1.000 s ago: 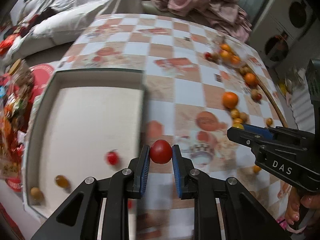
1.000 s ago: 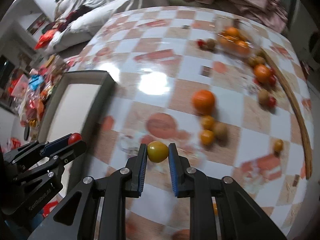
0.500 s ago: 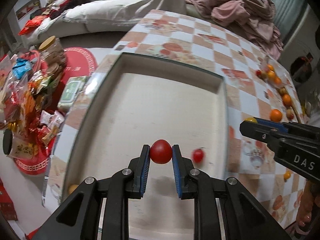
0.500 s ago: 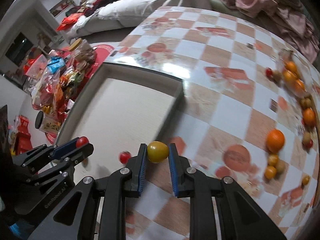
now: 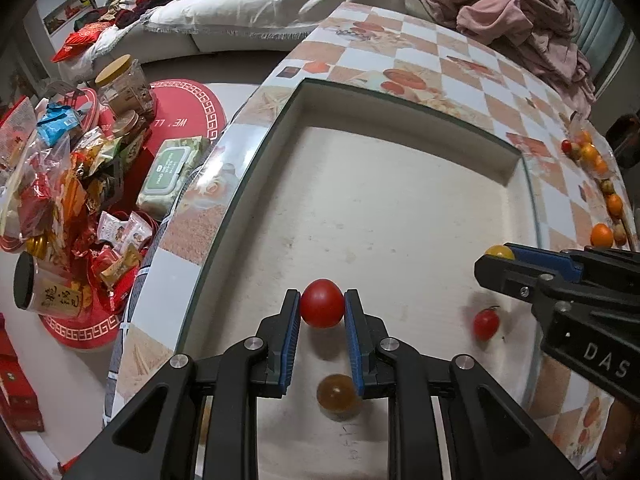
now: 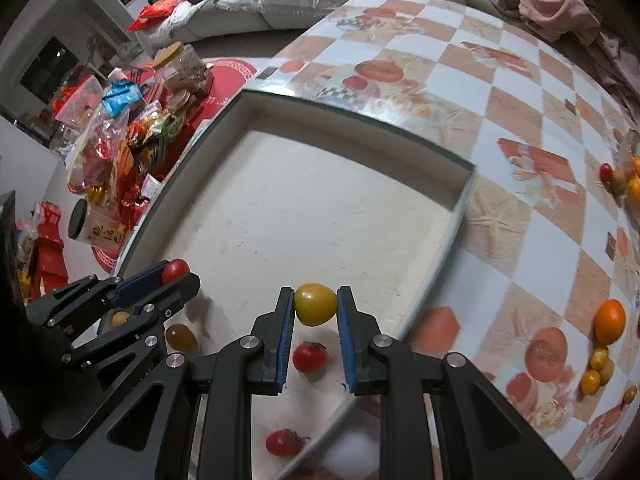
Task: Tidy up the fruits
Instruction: 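Carry both tomatoes over the white tray and open both tools to drop them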
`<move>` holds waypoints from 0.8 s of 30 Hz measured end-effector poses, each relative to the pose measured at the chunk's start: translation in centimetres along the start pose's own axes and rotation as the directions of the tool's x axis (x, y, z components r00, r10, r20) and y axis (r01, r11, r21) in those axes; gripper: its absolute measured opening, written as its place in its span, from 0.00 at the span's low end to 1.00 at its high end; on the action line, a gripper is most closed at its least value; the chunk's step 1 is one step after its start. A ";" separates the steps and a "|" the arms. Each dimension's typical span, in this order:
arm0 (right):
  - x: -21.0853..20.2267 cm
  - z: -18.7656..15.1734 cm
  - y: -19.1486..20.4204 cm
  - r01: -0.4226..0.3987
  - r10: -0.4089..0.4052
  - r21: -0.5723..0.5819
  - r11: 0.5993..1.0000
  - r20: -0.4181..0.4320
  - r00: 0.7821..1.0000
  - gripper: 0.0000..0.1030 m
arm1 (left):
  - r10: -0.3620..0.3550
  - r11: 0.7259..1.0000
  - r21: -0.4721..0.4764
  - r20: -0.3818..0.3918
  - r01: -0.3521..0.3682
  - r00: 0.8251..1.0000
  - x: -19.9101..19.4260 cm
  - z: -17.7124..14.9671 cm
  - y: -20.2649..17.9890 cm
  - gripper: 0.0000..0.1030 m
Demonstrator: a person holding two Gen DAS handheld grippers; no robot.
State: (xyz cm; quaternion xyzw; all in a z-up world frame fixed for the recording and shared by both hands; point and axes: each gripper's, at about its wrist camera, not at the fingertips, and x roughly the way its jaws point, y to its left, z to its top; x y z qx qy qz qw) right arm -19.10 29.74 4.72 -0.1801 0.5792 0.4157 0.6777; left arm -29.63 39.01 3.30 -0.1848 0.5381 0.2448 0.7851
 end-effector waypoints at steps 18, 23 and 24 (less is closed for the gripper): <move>2.2 0.0 0.7 0.036 -0.038 -0.044 0.998 -0.031 0.999 0.23 | 0.029 0.999 0.026 -0.024 -0.028 0.999 1.1 0.1 -0.1 0.23; 2.2 0.2 0.3 0.014 -0.015 -0.034 0.999 -0.040 0.999 0.26 | 0.036 0.999 0.023 -0.032 -0.036 0.999 1.0 0.0 0.1 0.24; 2.1 0.1 0.2 0.013 -0.015 -0.031 0.999 -0.040 0.999 0.28 | 0.038 0.999 0.023 -0.033 -0.037 0.999 0.9 0.0 0.1 0.24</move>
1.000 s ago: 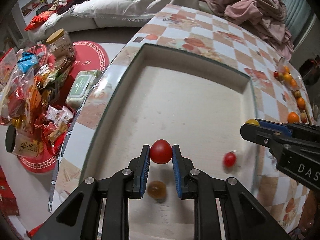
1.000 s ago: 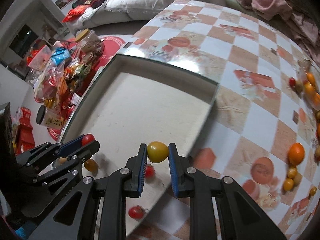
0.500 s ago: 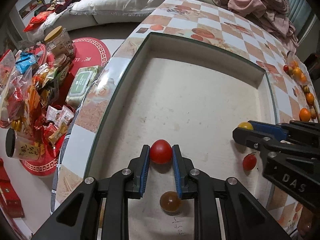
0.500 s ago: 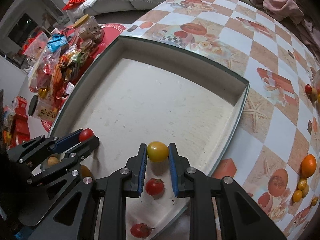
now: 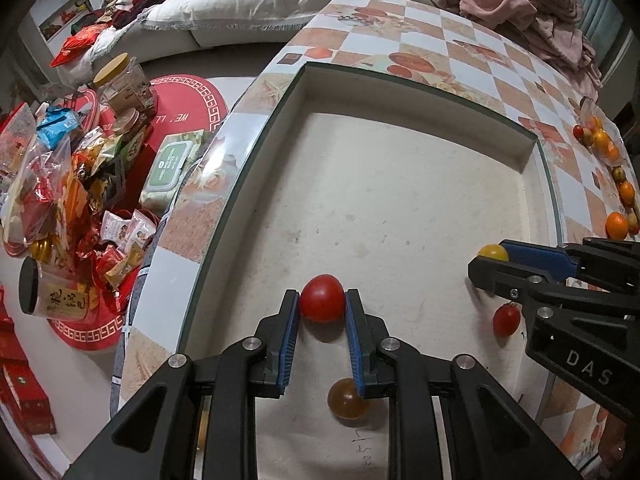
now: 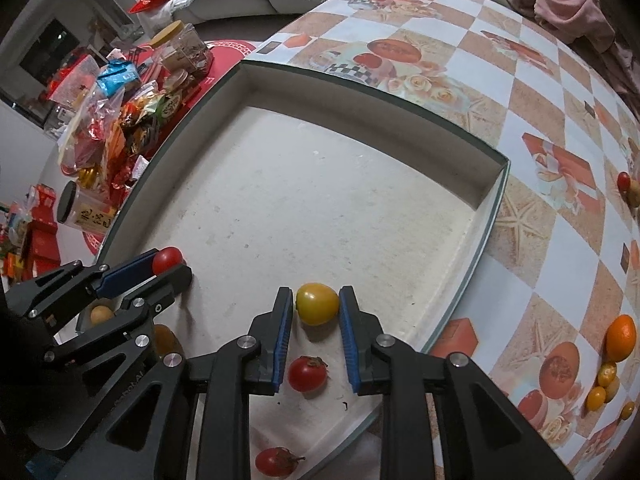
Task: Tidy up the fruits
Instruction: 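Carry both tomatoes over the white tray and open both tools to drop them, then move both open tools back over the table toward the remaining fruits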
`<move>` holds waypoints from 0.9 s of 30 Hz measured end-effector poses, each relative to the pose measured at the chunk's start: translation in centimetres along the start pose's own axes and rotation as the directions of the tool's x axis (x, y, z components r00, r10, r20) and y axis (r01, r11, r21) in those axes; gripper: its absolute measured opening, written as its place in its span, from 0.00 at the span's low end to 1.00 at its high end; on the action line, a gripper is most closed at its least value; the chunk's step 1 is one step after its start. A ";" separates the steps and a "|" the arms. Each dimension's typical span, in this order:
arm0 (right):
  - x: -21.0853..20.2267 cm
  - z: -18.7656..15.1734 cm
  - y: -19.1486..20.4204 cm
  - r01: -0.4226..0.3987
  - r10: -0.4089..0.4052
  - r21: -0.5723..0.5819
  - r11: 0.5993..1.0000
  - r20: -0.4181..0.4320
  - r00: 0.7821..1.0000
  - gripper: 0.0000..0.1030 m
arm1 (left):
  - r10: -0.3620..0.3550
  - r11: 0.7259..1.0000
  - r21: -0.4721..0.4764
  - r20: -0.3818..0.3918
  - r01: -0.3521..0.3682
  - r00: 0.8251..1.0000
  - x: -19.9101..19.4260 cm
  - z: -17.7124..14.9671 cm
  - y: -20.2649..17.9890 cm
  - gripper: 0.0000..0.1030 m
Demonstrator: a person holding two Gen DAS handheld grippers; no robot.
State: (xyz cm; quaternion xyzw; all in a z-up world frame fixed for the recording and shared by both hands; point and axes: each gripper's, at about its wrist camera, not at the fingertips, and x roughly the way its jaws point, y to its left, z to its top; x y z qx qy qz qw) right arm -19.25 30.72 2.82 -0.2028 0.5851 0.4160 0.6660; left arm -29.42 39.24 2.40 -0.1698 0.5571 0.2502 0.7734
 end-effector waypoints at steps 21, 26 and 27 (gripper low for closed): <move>-6.6 -0.8 -3.2 -0.094 0.067 0.158 0.983 0.171 0.983 0.81 | 0.027 0.997 0.071 0.077 -0.033 0.997 -3.5 -0.1 -2.4 0.80; -8.3 -2.9 -6.5 -0.083 0.037 0.245 0.966 0.188 0.981 0.81 | -0.003 0.991 0.131 0.090 -0.009 0.996 -4.8 -0.2 -5.4 0.80; -8.6 -3.4 -7.2 -0.078 0.029 0.257 0.963 0.188 0.982 0.81 | -0.010 0.990 0.144 0.092 -0.003 0.996 -5.1 -0.2 -6.2 0.80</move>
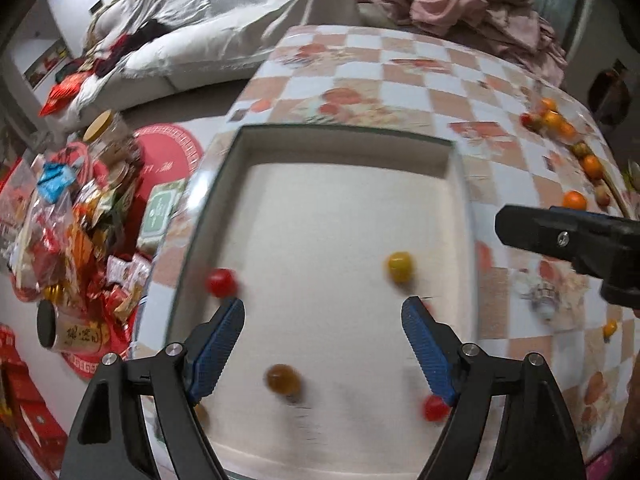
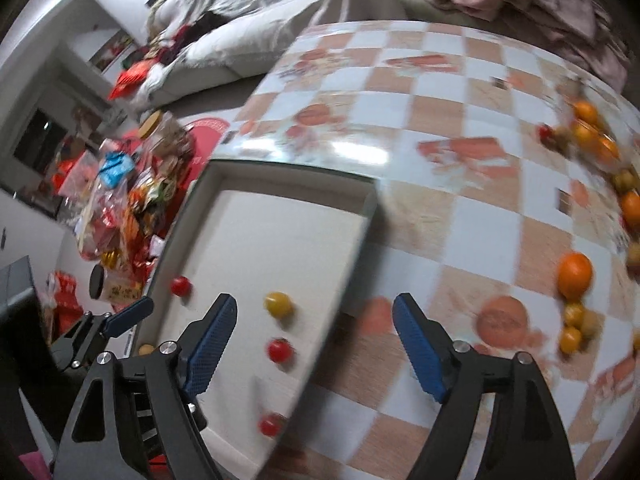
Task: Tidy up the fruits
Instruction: 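Move both open tools back over the table toward the remaining fruits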
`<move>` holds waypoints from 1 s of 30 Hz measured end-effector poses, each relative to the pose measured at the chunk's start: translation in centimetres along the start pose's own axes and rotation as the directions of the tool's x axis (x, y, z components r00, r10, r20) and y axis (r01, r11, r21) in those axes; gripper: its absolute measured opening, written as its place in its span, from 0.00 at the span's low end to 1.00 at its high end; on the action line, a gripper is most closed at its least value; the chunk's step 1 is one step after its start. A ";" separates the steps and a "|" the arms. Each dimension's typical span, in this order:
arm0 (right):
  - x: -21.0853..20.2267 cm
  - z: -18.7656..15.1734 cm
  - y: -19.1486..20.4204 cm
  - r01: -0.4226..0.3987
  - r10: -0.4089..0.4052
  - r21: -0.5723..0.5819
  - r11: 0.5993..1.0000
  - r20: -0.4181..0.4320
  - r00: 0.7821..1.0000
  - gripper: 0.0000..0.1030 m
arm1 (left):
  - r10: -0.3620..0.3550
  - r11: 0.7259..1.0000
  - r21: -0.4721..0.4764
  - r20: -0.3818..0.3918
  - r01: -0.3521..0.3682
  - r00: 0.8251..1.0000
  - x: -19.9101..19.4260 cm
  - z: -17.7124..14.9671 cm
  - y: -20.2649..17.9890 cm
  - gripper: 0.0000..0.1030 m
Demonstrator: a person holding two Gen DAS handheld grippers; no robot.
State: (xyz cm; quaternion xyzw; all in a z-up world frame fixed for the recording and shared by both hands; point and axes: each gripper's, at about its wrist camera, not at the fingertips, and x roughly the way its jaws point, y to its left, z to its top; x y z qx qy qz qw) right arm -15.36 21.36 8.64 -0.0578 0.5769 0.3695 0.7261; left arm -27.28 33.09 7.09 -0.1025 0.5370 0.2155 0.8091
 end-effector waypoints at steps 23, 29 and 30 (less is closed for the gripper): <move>-7.1 -8.9 -22.0 0.320 -0.307 0.295 0.900 -0.090 0.947 0.81 | -0.198 0.952 0.223 -0.084 0.212 0.977 1.4 0.9 -19.9 0.80; -7.4 -8.9 -24.7 0.371 -0.364 0.273 0.887 -0.077 0.928 0.81 | -0.207 0.949 0.219 -0.105 0.226 0.973 3.4 1.7 -23.7 0.80; -7.4 -8.9 -24.9 0.375 -0.370 0.269 0.887 -0.073 0.926 0.81 | -0.205 0.950 0.216 -0.109 0.224 0.973 3.7 1.8 -24.1 0.80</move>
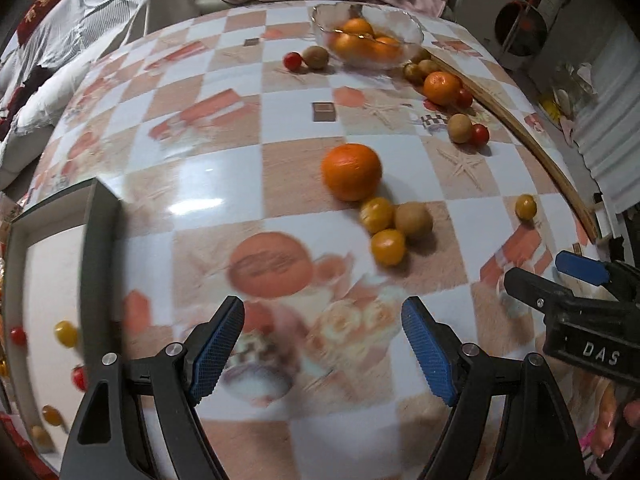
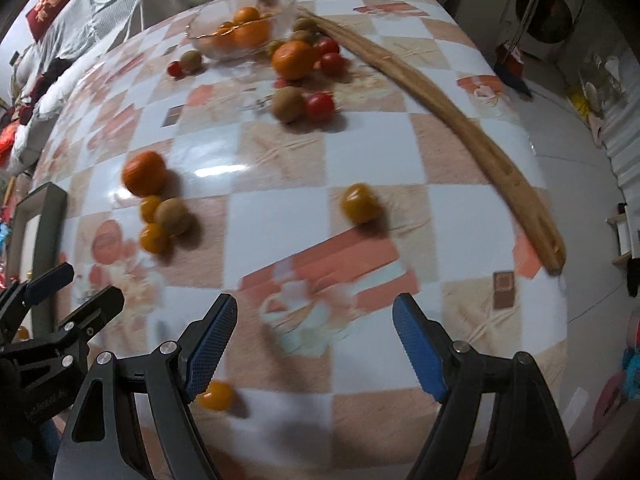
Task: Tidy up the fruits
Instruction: 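Move both open tools back over the table toward the remaining fruits, then close left tool on a yellow cherry tomato while right tool grasps another yellow one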
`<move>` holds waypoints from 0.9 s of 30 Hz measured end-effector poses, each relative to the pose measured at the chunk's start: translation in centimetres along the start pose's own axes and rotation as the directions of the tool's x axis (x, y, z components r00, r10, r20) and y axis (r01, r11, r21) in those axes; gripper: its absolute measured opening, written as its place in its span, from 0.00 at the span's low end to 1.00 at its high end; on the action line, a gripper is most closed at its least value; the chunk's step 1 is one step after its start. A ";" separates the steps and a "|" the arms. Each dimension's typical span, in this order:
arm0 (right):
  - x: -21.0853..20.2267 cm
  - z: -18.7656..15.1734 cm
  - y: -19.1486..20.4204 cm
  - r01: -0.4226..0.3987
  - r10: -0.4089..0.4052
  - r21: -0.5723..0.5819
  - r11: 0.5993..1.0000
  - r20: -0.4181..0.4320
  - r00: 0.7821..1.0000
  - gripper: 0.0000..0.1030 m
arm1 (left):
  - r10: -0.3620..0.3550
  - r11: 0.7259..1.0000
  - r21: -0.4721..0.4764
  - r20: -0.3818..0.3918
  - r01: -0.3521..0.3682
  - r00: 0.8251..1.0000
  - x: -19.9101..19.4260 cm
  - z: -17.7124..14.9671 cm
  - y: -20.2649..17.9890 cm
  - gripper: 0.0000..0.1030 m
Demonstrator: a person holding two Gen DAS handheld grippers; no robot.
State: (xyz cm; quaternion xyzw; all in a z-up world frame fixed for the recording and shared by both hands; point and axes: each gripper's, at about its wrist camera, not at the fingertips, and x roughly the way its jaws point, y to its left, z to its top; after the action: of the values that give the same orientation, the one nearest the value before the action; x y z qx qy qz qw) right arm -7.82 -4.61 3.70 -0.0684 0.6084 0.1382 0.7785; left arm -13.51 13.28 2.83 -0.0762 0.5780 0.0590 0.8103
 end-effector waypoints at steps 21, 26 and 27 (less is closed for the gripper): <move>1.9 4.6 -0.7 0.034 -0.030 -0.060 0.998 0.056 0.998 0.38 | 0.063 0.996 -0.055 -0.018 -0.063 0.998 2.3 2.7 -2.1 0.60; 1.7 4.6 -1.4 0.000 0.002 -0.034 0.999 0.052 0.999 0.25 | 0.003 0.999 -0.033 -0.009 -0.004 1.000 2.0 2.8 -2.5 0.30; 1.6 4.5 -1.7 -0.030 0.030 -0.020 0.999 0.048 0.998 0.25 | -0.013 1.000 -0.029 -0.011 0.013 1.000 2.0 2.9 -2.6 0.22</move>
State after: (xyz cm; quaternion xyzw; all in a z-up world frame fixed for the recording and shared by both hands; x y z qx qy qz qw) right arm -2.76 -4.73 3.19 -0.0635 0.5889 0.1574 0.7902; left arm -9.65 11.29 2.05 -0.0919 0.5811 0.0615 0.8063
